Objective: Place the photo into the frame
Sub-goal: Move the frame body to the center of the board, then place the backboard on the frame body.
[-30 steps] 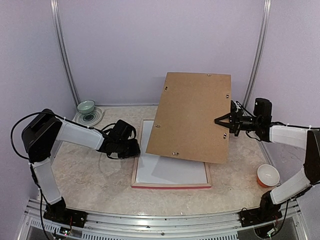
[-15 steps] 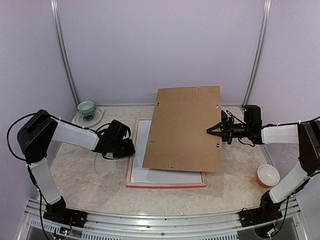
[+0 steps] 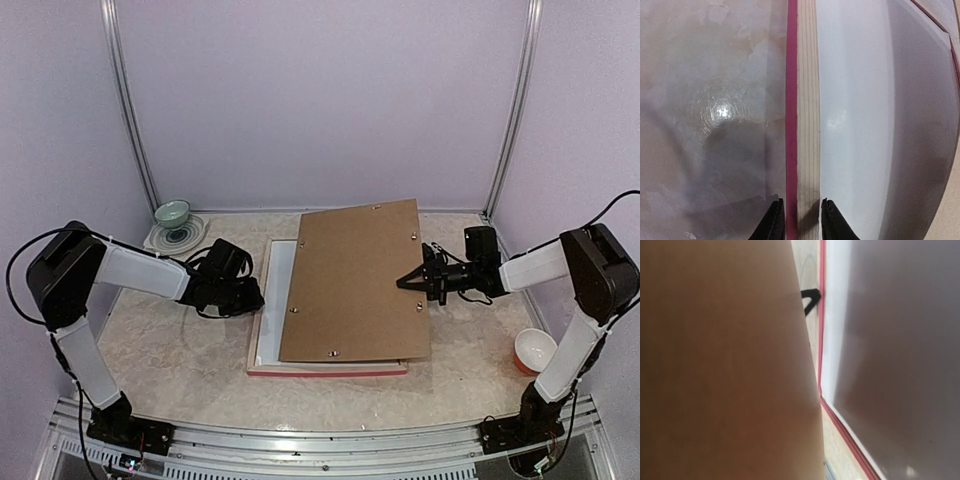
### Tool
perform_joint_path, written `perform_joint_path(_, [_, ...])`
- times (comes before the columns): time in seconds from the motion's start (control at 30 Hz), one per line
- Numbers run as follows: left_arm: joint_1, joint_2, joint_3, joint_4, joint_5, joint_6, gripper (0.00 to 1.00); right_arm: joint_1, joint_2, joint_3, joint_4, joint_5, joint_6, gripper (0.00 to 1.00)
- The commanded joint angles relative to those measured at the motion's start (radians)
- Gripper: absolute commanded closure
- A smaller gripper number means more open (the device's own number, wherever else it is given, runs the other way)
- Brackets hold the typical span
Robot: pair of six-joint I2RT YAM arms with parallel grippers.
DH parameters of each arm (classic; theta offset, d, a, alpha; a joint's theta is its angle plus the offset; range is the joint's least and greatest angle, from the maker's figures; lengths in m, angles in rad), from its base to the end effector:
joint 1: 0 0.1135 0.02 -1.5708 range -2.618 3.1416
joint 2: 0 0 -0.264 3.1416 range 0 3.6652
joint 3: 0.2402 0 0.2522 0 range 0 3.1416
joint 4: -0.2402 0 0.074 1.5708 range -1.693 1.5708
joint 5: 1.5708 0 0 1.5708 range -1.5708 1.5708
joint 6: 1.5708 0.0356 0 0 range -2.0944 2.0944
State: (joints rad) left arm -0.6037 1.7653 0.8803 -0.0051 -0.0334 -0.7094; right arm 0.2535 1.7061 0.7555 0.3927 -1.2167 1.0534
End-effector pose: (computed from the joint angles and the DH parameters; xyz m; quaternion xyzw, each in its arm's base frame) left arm 0.2819 -0.1929 0.1358 -0.0553 0.9409 -0.1913 0.2740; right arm 0.3015 0.1126 0.1649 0.0241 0.7689 0.6388 0.0122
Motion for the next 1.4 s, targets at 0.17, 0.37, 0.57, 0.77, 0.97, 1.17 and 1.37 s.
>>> perform_joint_path(0.17, [0.01, -0.107, -0.006, -0.008, 0.009, 0.0, 0.64, 0.046, 0.041, 0.03, 0.117, -0.037, 0.012, 1.0])
perform_joint_path(0.37, [0.01, -0.151, -0.027, -0.009, 0.003, -0.008, 0.57, 0.056, 0.075, 0.031, 0.166, -0.051, 0.049, 1.0])
perform_joint_path(0.57, [0.01, -0.17, -0.079, 0.025, 0.011, -0.019, 0.56, 0.056, 0.125, 0.041, 0.184, -0.061, 0.049, 1.0])
perform_joint_path(0.77, [0.01, -0.167, -0.116, 0.061, 0.027, -0.028, 0.56, 0.057, 0.177, 0.059, 0.227, -0.08, 0.075, 1.0])
perform_joint_path(0.97, [0.009, -0.16, -0.126, 0.081, 0.057, -0.031, 0.57, 0.056, 0.227, 0.094, 0.279, -0.091, 0.114, 1.0])
perform_joint_path(1.17, [0.003, -0.148, -0.138, 0.093, 0.063, -0.034, 0.57, 0.057, 0.283, 0.115, 0.337, -0.099, 0.162, 1.0])
perform_joint_path(1.37, [-0.005, -0.126, -0.154, 0.113, 0.068, -0.042, 0.57, 0.057, 0.307, 0.12, 0.374, -0.104, 0.191, 1.0])
